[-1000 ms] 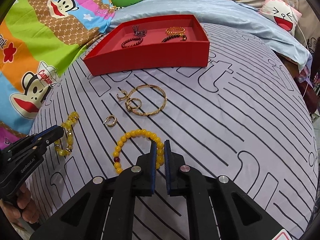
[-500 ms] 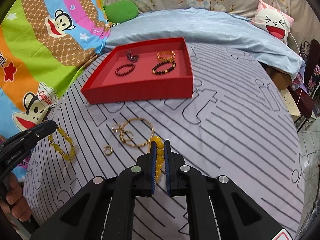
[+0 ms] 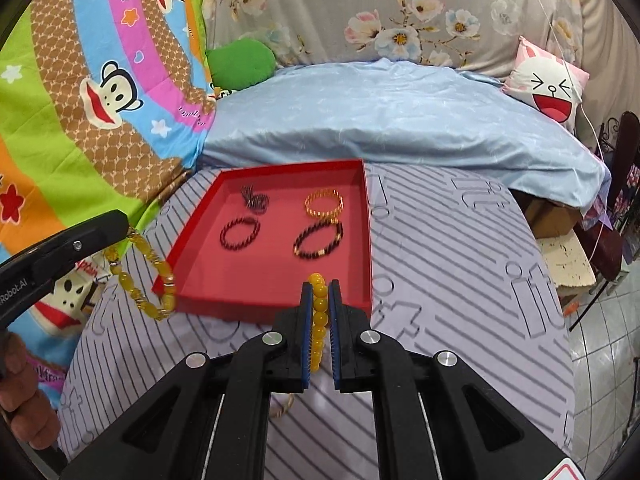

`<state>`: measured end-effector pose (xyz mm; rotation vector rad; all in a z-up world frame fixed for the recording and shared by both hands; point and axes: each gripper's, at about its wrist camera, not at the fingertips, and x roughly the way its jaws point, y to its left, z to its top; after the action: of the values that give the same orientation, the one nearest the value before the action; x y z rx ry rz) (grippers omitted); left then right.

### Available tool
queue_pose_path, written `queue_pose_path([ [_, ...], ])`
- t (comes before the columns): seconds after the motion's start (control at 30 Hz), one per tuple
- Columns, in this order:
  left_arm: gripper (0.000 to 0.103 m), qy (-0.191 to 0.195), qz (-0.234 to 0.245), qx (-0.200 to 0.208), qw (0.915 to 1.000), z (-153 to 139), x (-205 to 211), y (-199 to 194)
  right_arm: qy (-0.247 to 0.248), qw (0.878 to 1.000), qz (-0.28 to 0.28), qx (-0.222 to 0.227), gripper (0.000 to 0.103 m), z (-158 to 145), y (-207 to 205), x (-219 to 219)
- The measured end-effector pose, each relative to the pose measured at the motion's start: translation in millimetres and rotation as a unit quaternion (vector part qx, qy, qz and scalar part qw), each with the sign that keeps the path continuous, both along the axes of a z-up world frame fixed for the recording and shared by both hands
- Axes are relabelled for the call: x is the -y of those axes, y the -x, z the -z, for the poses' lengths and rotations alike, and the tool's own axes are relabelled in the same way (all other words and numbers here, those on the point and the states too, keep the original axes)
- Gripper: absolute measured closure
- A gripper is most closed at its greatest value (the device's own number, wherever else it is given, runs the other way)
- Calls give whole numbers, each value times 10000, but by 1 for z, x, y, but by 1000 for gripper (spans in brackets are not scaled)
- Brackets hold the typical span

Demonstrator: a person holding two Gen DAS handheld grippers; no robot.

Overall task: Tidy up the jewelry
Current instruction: 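Carry both yellow bracelets into the red tray and open both tools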

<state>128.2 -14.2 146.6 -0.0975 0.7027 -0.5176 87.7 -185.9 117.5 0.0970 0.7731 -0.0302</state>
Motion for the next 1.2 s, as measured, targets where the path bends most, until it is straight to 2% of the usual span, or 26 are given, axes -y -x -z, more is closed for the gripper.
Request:
queue_pose_path([
  [0.2, 94, 350, 121, -378, 9986, 15, 6, -42, -71, 9999, -117, -33, 96, 5, -39, -8],
  [0.4, 94, 443, -4, -883, 9951, 57, 5, -78, -388, 9982, -273, -364, 96, 35, -75, -18],
  [0.53, 94, 152, -154, -1053, 9942, 83, 1, -89, -445, 9967, -296, -610, 96, 56, -88, -19],
  [0.67, 94, -266, -362, -986, 9941, 97, -6, -94, -317, 9965, -237, -740, 96, 71, -95, -17],
  [0.97, 94, -1114, -627, -625, 9898, 106, -8, -93, 71, 9965, -125, -824, 96, 84, -98, -12],
  [1.13, 93, -1340, -756, -452, 9871, 108, -7, -91, 247, 9965, -56, -791, 95, 87, -96, -11],
  [1.2, 93, -1351, -810, -377, 9868, 106, -8, -90, 266, 9968, -41, -759, 92, 87, -94, -10],
])
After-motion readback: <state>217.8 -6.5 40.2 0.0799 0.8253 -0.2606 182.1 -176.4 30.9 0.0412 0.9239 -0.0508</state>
